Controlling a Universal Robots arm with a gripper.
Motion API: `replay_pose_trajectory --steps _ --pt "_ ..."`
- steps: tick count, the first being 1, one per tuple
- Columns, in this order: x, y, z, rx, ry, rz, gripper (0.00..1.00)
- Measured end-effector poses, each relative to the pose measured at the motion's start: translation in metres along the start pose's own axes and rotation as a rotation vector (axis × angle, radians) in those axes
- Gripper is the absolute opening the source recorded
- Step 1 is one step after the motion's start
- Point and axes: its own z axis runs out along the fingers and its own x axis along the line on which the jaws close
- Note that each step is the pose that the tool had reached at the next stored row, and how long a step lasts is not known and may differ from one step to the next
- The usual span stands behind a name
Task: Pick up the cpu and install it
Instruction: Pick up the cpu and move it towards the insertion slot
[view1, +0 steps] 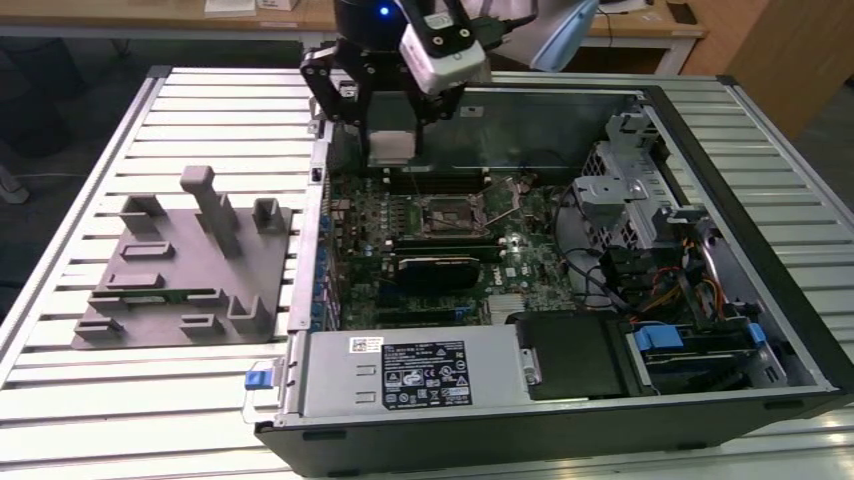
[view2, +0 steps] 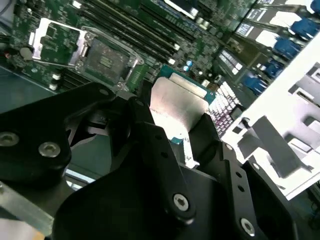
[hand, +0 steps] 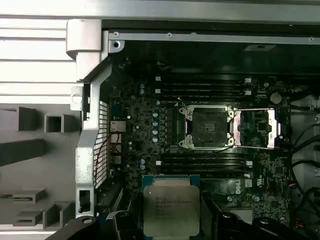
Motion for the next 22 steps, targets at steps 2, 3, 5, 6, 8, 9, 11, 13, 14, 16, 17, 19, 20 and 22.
replay_pose_trajectory --steps 2,3,5,6,8,9,11,13,14,16,17,19,20,22 --pt "-0.0081 0.0001 0.0002 0.0001 0.0003 0.0 0.54" --pt "-0.0122 0.0001 0.0003 0.0 0.0005 0.0 0.54" --pt "-0.0209 0.0002 0.0006 0.0001 0.0008 0.0 0.54" --pt "-0.0251 0.0002 0.0007 0.0001 0.001 0.0 0.54" --pt "-0.0325 0.0003 0.0009 0.0001 0.0012 0.0 0.54" --pt "-0.0361 0.0004 0.0011 0.0 0.0013 0.0 0.54" --pt "-0.0431 0.0004 0.0013 0.0 0.0013 0.0 0.54" --pt "-0.0491 0.0005 0.0014 0.0001 0.0015 0.0 0.54" --pt "-0.0519 0.0005 0.0015 0.0001 0.0015 0.0 0.54" --pt "-0.057 0.0006 0.0018 0.0 0.0018 0.0 0.54" --pt "-0.0593 0.0006 0.0023 -0.0001 0.0019 0.0 0.54" --pt "-0.0625 0.0006 0.0046 -0.0001 0.002 0.0 0.54" --pt "-0.0633 0.0007 0.0064 0.0 0.0021 0.0 0.54" --pt "-0.0645 0.0008 0.0101 0.0001 0.0021 0.0 0.54"
